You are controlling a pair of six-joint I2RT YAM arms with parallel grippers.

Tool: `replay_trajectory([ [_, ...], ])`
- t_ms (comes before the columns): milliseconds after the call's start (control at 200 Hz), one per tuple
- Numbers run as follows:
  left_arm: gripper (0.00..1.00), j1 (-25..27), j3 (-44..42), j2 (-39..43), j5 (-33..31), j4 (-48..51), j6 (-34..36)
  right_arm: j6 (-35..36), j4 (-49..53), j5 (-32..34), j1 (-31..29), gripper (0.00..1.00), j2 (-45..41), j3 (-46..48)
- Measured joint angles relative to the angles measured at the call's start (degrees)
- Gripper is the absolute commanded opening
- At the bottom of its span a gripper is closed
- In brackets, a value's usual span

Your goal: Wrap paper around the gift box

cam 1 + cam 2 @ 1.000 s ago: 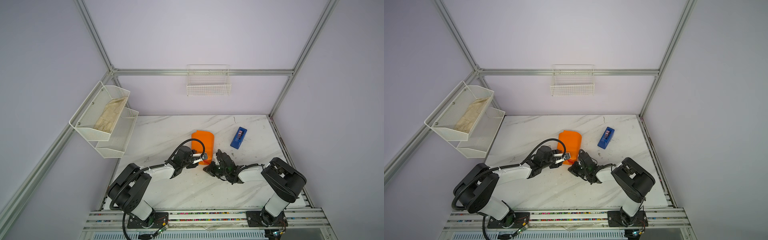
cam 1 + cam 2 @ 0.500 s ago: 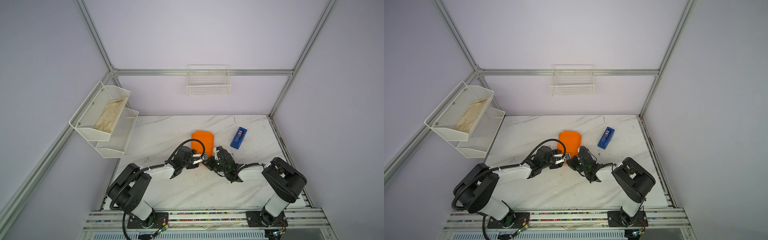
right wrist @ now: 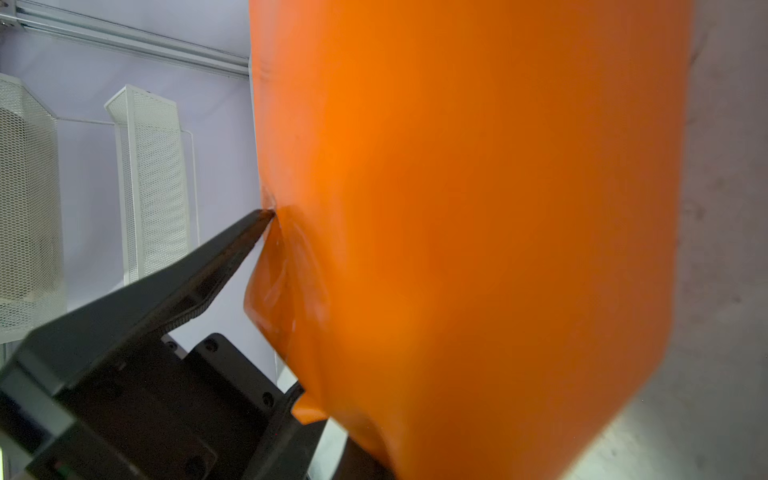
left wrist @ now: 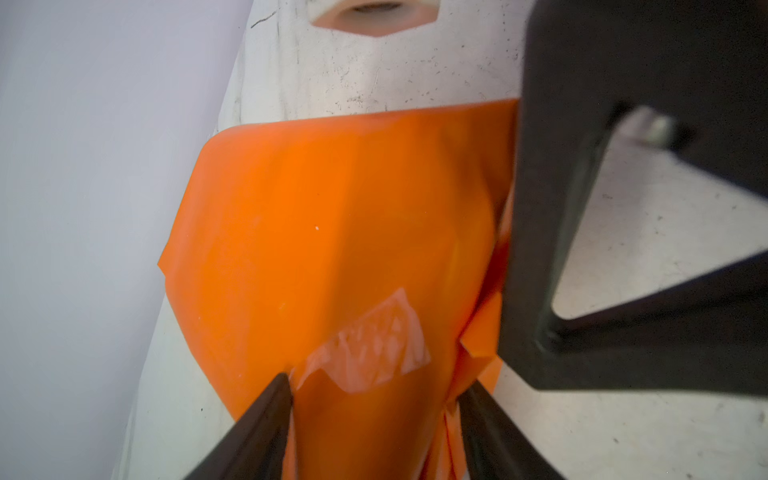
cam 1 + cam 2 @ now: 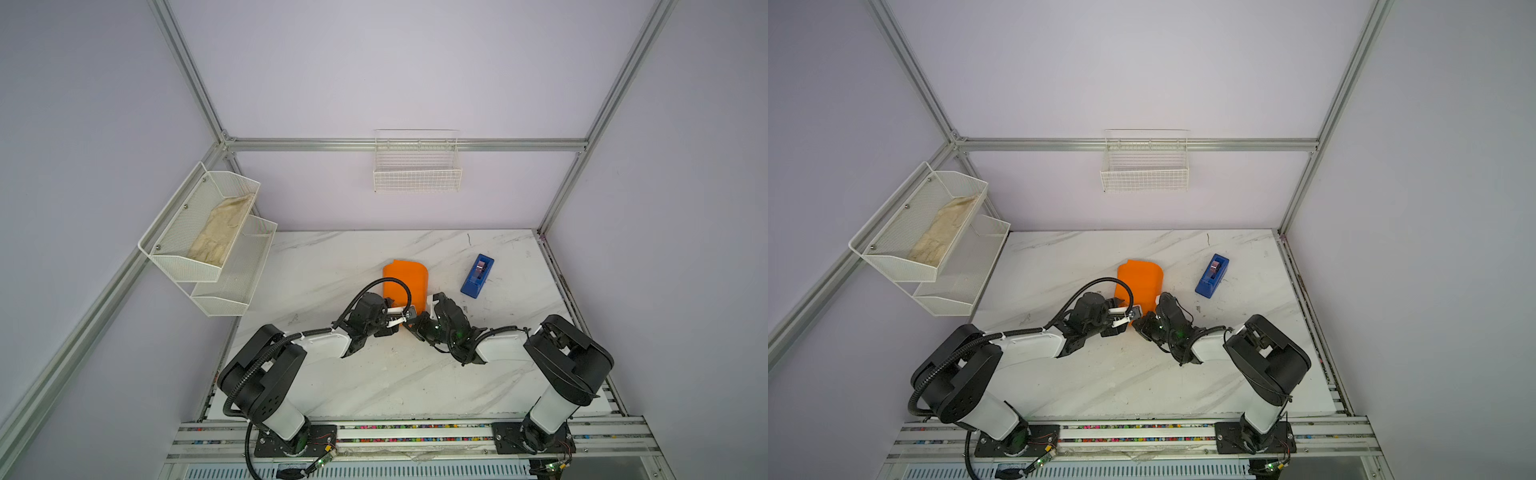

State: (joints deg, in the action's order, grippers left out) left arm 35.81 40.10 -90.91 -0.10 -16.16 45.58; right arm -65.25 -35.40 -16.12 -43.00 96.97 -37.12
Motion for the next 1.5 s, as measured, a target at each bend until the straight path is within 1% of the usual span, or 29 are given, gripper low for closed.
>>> replay_trajectory([
  [90, 0.61, 0.2, 0.0, 0.0, -0.4, 0.0, 0.0, -0.1, 0.7, 0.0, 0.1, 0.0, -1.2, 0.1],
  [155, 0.62, 0.2, 0.0, 0.0, -0.6, -0.1, 0.0, -0.1, 2.1, 0.1, 0.5, 0.0, -3.8, 0.3],
  [265, 0.62, 0.3, 0.0, -0.1, -0.7, -0.1, 0.0, 0.5, 5.8, 0.4, 2.5, 0.0, -10.5, 0.9],
  [350, 0.61, 0.3, 0.0, -0.1, -0.7, -0.1, 0.0, 1.9, 9.6, 0.7, 5.9, 0.0, -16.2, 1.0],
  [435, 0.61, 0.3, 0.0, -0.1, -0.8, -0.1, 0.0, 4.4, 13.6, -0.1, 11.7, 0.0, -20.5, 0.7],
  [490, 0.61, 0.3, 0.0, -0.1, -0.8, -0.1, 0.0, 6.7, 16.7, -1.2, 16.8, 0.0, -21.7, -0.4],
  [560, 0.61, 0.3, 0.0, -0.1, -0.8, -0.1, 0.0, 9.5, 19.7, -3.5, 23.6, 0.0, -21.4, -2.4],
  [665, 0.62, 0.3, 0.0, -0.1, -0.8, -0.1, 0.0, 13.6, 22.3, -10.1, 34.7, 0.0, -18.8, -6.1],
  [715, 0.61, 0.3, 0.0, -0.1, -0.8, -0.1, 0.0, 15.2, 22.8, -13.0, 39.0, 0.06, -16.3, -7.9],
  [780, 0.61, 0.3, 0.0, -0.1, -0.8, -0.1, 0.0, 17.0, 23.5, -16.6, 43.5, 0.17, -12.7, -10.1],
  [840, 0.61, 0.3, 0.0, -0.1, -0.8, -0.1, 0.0, 18.4, 24.3, -19.1, 46.1, 0.21, -9.6, -11.5],
  [955, 0.62, 0.3, 0.0, -0.1, -0.8, -0.1, 0.0, 20.3, 25.5, -23.1, 48.5, 0.26, -4.5, -14.0],
  [1070, 0.62, 0.3, 0.0, -0.1, -0.7, 0.0, 0.0, 21.5, 25.6, -26.3, 48.9, 0.34, 0.2, -16.6],
  [1145, 0.62, 0.3, 0.0, -0.1, -0.7, 0.0, 0.0, 21.8, 25.1, -27.8, 48.9, 0.35, 2.6, -17.2],
  [1280, 0.62, 0.3, 0.0, -0.1, -0.7, 0.0, 0.0, 21.3, 23.0, -30.2, 48.9, 0.35, 6.7, -17.4],
  [1375, 0.62, 0.3, 0.0, -0.1, -0.7, 0.0, 0.0, 20.3, 20.7, -31.5, 49.1, 0.32, 8.9, -17.5],
  [1500, 0.62, 0.3, 0.0, -0.1, -0.7, 0.0, 0.0, 17.8, 15.3, -33.7, 49.1, 0.28, 11.4, -17.8],
])
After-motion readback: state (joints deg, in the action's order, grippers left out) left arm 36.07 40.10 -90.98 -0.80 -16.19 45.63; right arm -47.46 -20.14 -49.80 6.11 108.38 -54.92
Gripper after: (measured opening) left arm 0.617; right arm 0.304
